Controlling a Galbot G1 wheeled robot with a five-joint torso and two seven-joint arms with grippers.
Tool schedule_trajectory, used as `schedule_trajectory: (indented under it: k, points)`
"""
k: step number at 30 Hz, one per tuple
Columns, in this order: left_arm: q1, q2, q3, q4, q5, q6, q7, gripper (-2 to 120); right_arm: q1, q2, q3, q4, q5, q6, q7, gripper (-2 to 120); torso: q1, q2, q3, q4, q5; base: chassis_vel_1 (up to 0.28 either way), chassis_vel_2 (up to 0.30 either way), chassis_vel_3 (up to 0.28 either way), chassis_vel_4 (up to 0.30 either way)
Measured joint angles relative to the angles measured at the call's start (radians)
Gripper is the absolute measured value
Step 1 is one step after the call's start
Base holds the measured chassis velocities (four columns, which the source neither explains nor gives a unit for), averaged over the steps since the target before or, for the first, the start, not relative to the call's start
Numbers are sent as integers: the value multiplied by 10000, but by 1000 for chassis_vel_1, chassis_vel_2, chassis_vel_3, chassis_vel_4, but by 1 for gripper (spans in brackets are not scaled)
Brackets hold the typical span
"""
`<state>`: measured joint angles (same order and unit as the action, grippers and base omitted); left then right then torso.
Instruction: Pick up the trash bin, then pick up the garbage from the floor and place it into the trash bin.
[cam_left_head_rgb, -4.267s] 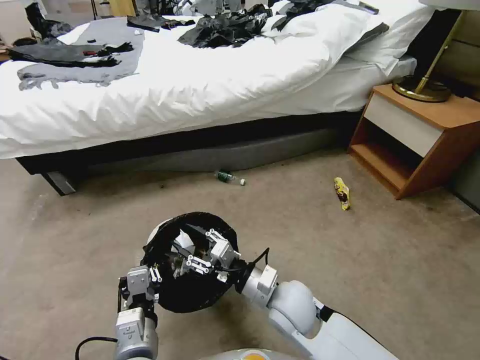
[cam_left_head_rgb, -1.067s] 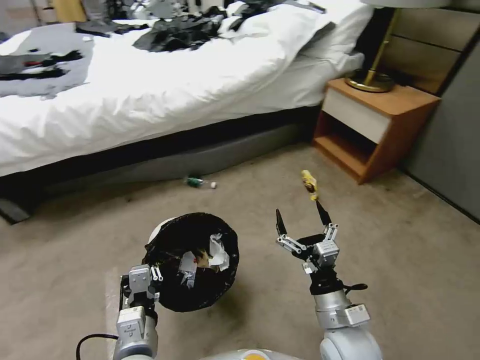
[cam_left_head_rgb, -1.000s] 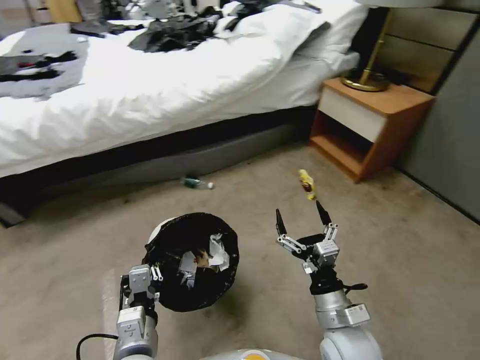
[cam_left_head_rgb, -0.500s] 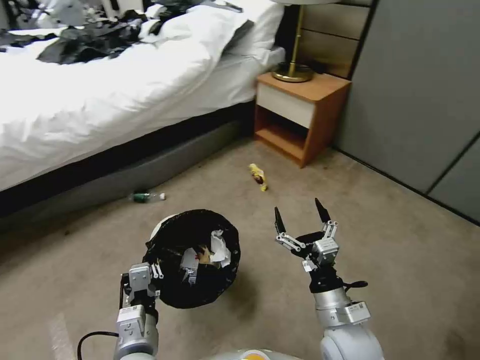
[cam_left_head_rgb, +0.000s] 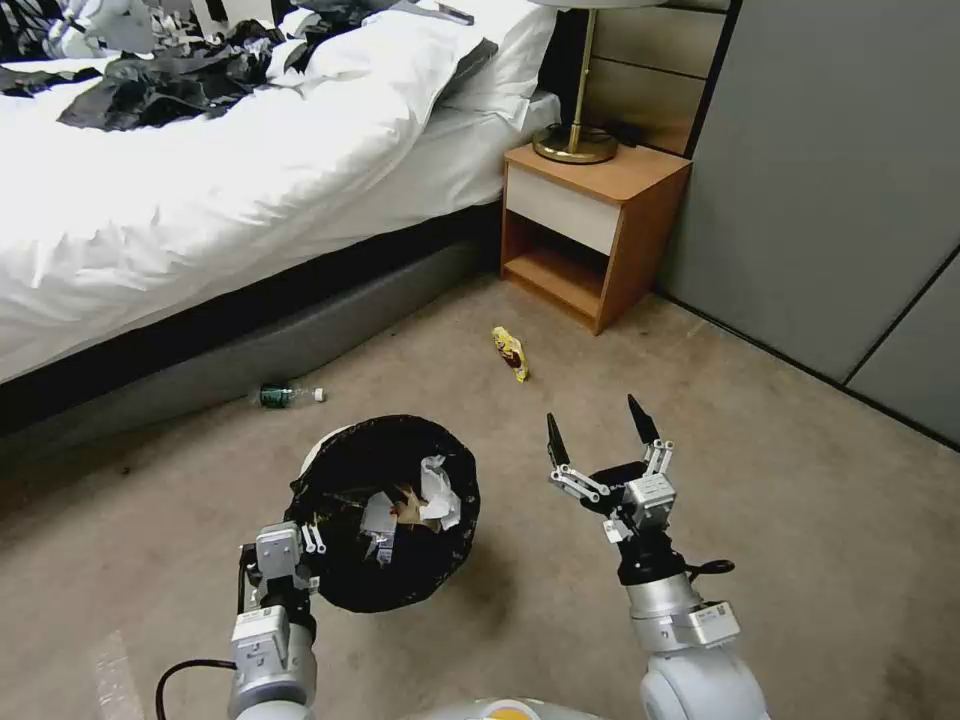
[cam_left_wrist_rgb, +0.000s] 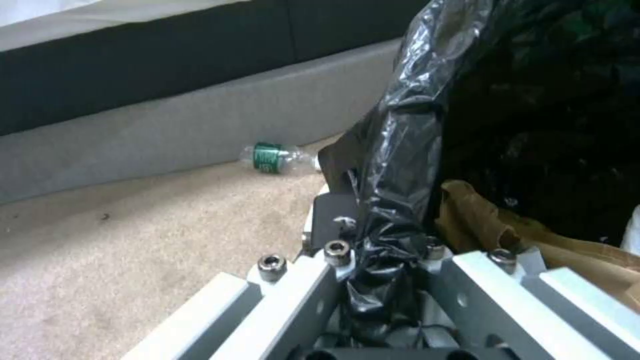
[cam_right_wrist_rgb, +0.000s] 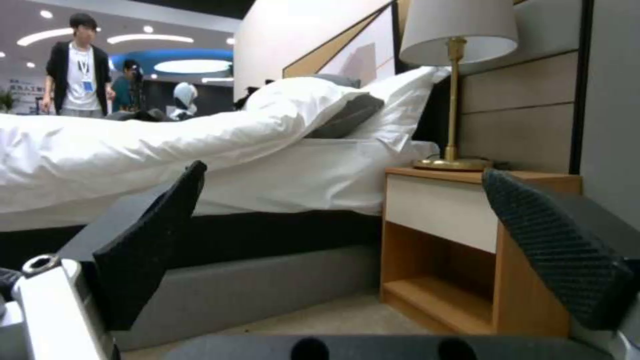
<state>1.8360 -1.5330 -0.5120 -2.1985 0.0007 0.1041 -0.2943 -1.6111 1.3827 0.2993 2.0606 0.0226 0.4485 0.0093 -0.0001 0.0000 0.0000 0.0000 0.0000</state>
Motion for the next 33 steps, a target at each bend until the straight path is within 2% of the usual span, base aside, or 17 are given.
schedule_trajectory:
  k: [18, 33]
  points:
    - [126, -3, -22, -36, 16, -70, -12, 0, -122, 19, 92, -29, -104, 73, -339, 100, -1, 0, -1, -1, 0, -5, 4, 7, -6]
    - [200, -5, -29, -111, 41, -146, -13, 0, -168, 12, 118, 80, -96, 106, -413, 100, 0, 0, 0, -1, 0, -153, 144, 146, -138]
